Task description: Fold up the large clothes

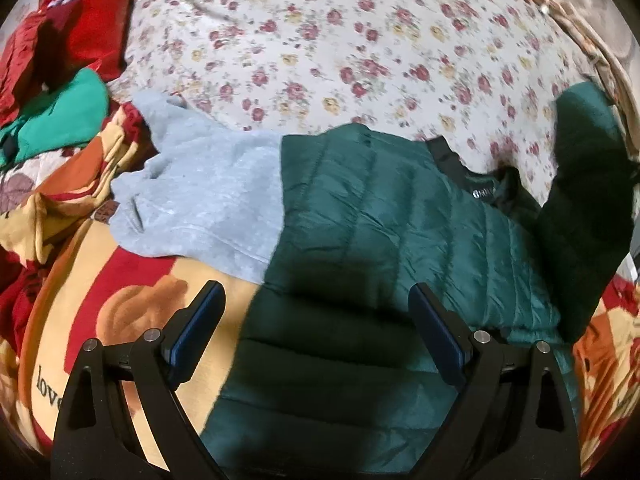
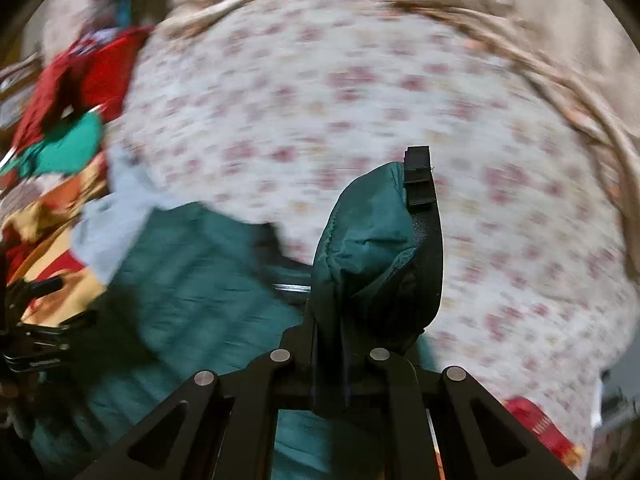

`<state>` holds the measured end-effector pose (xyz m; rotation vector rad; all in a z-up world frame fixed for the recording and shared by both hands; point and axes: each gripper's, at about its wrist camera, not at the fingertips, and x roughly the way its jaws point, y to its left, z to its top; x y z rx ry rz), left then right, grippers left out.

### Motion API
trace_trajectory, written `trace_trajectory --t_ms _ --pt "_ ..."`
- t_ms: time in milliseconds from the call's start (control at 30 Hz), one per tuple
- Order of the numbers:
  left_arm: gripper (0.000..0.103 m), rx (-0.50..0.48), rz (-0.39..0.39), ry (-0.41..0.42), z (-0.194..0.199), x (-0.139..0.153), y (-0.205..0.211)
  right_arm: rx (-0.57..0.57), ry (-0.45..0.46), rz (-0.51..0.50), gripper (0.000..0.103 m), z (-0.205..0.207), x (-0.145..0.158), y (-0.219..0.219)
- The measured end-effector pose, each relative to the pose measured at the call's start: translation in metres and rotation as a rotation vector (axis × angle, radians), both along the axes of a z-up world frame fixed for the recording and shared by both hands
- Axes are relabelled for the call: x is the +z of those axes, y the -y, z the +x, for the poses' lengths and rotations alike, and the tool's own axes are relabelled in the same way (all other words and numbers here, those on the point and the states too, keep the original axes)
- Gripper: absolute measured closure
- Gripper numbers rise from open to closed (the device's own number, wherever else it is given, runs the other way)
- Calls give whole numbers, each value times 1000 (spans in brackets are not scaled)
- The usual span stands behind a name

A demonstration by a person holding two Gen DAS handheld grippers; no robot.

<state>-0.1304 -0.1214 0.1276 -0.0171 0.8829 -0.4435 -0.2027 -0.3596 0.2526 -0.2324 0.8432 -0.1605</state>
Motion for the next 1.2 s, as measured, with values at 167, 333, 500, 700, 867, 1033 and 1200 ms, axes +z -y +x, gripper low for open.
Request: trace_trajectory --t_ms 167,333,500,700,867,1033,1200 --pt "10 38 -23 -6 8 2 -14 108 -110 43 95 37 -62 -57" --pt "10 64 -39 -23 16 0 -22 114 -198 112 95 58 -121 -76" --pt "10 61 -33 -24 16 -2 -20 101 -190 151 95 58 -135 -76" --pt "10 54 -11 -23 14 -6 -14 135 -163 202 59 49 -129 -77" --pt "10 51 -3 -21 13 -7 -13 164 -137 225 58 39 -120 -86" --pt "10 54 -8 -18 12 -7 -15 160 -117 339 58 29 -110 -77" --pt "10 49 -56 -18 10 -4 -19 154 -91 418 58 8 -99 -65"
